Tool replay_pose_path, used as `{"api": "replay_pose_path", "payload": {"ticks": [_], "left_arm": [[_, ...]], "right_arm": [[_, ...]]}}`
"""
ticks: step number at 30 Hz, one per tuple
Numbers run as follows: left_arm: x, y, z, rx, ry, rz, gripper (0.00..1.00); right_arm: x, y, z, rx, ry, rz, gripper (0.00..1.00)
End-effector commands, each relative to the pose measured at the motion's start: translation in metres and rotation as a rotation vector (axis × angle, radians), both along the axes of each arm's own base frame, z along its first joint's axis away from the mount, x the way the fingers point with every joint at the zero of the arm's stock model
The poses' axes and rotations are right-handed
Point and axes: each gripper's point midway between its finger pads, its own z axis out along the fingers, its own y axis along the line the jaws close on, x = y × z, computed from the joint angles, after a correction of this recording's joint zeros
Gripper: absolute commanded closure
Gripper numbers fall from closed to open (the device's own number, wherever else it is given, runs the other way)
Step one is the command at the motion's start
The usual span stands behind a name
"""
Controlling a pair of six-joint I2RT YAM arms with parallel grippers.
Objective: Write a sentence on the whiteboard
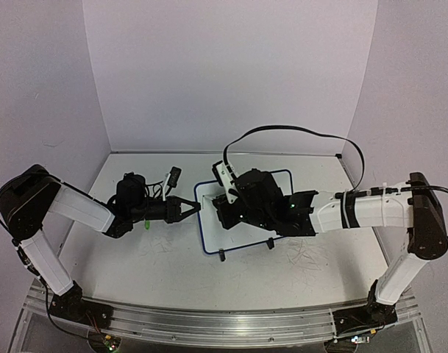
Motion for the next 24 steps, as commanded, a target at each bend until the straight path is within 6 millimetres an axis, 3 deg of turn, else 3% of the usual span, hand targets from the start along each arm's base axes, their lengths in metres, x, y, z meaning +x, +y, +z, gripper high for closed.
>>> {"api": "replay_pose_path", "payload": {"ticks": [1, 24], "left_arm": [[-0.005, -0.008, 0.016, -0.038, -0.039, -0.047, 1.00], [-0.005, -0.008, 0.016, -0.039, -0.040, -0.046, 1.00]], "right_arm": [[0.007, -0.011, 0.000, -0.010, 0.006, -0.053, 1.00], [-0.007, -0.027, -0.020, -0.011, 0.074, -0.057, 1.00]]}}
